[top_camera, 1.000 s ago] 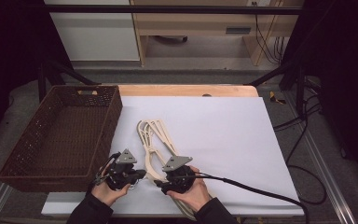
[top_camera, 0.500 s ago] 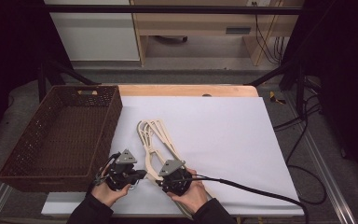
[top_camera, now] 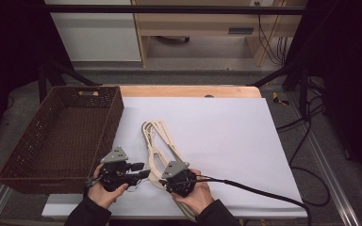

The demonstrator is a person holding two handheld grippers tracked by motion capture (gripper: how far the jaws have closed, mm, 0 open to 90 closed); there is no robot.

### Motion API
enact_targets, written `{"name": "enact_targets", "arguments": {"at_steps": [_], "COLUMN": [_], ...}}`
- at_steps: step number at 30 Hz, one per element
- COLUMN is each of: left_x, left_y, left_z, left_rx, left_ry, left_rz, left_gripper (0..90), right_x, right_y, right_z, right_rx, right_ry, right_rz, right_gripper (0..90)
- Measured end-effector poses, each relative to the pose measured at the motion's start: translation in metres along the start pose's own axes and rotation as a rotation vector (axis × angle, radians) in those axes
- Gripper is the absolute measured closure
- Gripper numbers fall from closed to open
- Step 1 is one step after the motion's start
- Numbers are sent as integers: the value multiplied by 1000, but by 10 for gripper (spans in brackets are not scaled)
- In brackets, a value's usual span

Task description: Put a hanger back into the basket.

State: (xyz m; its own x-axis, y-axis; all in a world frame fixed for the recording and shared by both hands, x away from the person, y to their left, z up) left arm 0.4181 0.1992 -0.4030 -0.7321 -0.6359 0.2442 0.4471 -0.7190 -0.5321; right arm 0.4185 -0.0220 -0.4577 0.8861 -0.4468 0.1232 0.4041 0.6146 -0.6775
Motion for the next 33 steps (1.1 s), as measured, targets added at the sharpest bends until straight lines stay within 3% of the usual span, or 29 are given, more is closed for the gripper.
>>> {"name": "enact_targets", "arguments": {"at_steps": [2,3,4,5,6,11,12,20,24,26,30,31,33], "left_x": [1,1,1,1,2,4,3,2,4,4,4,5,7], "left_y": [-11,-16,-26,-26,-35,-46,-48,-37,-33,-32,-31,-31,-29], "left_z": [4,6,10,10,13,17,17,14,13,13,13,13,13], "left_rx": [63,87,132,132,174,232,245,208,197,194,191,193,177], "left_ry": [5,6,20,20,31,64,70,97,116,121,121,123,136], "left_rz": [5,11,23,23,28,51,56,73,84,94,100,101,93], "left_gripper": [404,404,329,301,273,197,179,133,120,97,60,60,57], "right_x": [2,2,3,5,7,18,24,49,62,66,70,70,68], "right_y": [-6,-6,-12,-15,-19,-33,-41,-67,-78,-83,-93,-97,-105], "right_z": [2,2,4,4,5,4,4,-5,-12,-14,-15,-14,-11], "right_rx": [9,9,10,18,17,51,65,84,123,129,164,182,230], "right_ry": [-9,-9,-17,-19,-13,20,29,67,115,115,126,134,129], "right_rz": [-17,-17,-35,-38,-40,-67,-91,-213,-226,-245,-210,-183,-80], "right_gripper": [763,763,767,770,774,791,803,862,867,867,868,868,868]}}
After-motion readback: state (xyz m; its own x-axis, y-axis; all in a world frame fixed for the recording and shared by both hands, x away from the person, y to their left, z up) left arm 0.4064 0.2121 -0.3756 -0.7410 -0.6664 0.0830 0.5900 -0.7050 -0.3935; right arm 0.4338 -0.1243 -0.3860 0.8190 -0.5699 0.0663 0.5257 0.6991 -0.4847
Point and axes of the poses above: each handheld gripper's, and its own axes: y roughly forward along the jaws, z roughly out of its top, x roughly to its right, the point moved 1 cm from there along y, roughly forward along the jaws, and after that the axes turned 2 degrees about -y, right-handed, at the moved point
